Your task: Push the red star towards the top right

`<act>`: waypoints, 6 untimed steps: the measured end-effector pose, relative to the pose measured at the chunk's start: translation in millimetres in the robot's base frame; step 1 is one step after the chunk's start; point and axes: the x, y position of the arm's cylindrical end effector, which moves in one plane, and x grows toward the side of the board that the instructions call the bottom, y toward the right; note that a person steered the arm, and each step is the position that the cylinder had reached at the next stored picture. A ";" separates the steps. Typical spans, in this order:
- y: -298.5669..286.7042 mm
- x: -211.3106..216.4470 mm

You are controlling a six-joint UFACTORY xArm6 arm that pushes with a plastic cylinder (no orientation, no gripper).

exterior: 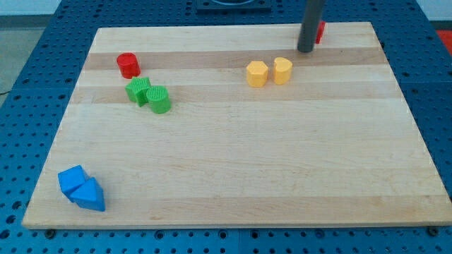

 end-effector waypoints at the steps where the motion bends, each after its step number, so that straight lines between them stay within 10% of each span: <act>1: -27.5 -28.9; 4: 34.6 -54.7; 6: -62.7 -48.9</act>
